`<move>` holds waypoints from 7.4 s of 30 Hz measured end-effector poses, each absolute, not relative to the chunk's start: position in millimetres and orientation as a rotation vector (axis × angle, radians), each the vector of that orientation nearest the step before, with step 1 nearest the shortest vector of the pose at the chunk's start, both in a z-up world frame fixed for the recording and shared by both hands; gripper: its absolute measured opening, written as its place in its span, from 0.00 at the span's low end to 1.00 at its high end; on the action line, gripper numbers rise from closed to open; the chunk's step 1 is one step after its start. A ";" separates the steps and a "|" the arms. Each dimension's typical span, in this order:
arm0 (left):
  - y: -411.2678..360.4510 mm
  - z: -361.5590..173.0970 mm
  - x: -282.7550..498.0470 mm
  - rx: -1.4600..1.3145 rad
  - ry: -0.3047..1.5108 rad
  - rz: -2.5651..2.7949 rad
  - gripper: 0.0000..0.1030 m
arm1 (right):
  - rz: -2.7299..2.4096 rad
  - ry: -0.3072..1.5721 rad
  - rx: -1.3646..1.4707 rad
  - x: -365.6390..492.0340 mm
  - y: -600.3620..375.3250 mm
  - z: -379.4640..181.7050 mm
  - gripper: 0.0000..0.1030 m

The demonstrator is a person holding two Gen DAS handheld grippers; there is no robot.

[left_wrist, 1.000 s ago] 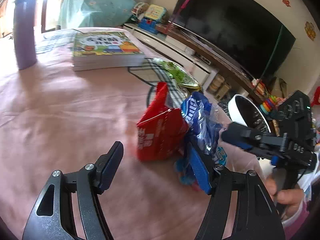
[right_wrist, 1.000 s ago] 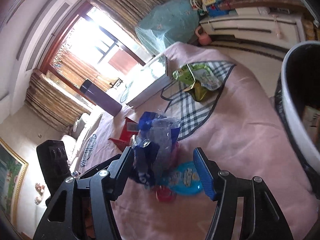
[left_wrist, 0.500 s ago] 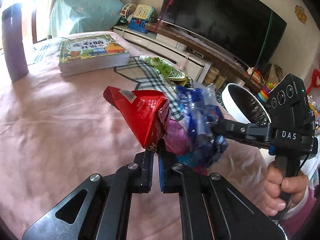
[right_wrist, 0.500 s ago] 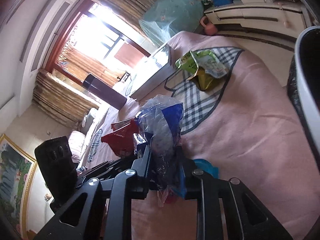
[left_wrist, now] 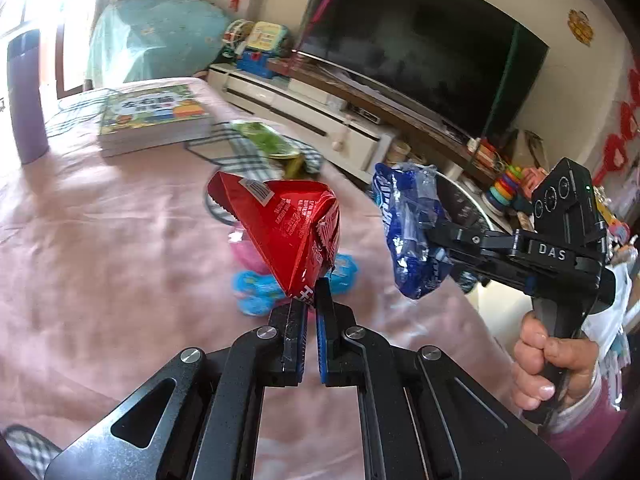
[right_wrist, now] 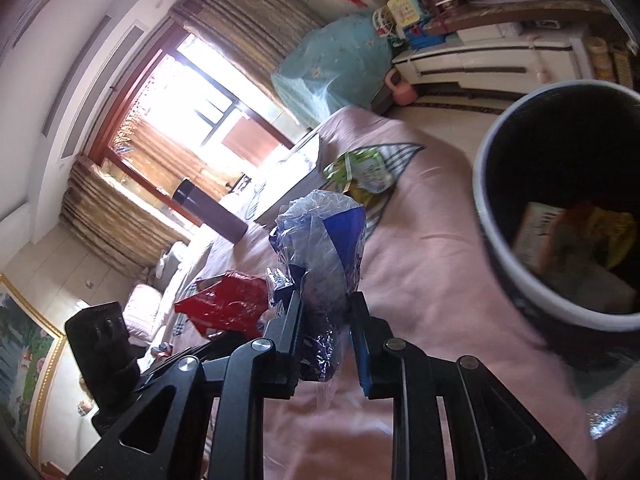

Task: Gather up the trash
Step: 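Carry the red bag and plastic bag over the bin while opening both tools, then grasp the pink glittery toy with the left tool while the right tool grasps the blue AD pouch, then carry the pink toy and blue pouch over the bin while opening both tools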

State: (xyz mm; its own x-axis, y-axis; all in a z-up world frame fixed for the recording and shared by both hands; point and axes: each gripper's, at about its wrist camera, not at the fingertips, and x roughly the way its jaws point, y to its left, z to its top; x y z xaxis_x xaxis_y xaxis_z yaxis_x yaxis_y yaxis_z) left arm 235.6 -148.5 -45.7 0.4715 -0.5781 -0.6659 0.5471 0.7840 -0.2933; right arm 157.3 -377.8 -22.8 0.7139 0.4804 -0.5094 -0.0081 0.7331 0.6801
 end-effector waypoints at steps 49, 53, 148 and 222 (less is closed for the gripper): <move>-355.9 -37.2 225.5 0.185 0.909 -0.891 0.03 | -0.101 0.626 0.631 101.1 -524.0 -20.5 0.22; -362.8 -39.4 231.4 0.195 0.920 -0.889 0.04 | -0.108 0.640 0.624 108.1 -528.2 -19.7 0.23; -152.7 -89.8 243.4 0.127 0.974 -0.549 0.33 | 0.254 0.864 0.157 139.3 -350.4 -39.0 0.76; -280.5 -36.7 188.1 0.218 0.833 -0.712 0.18 | -0.008 0.661 0.421 81.7 -448.9 5.4 0.47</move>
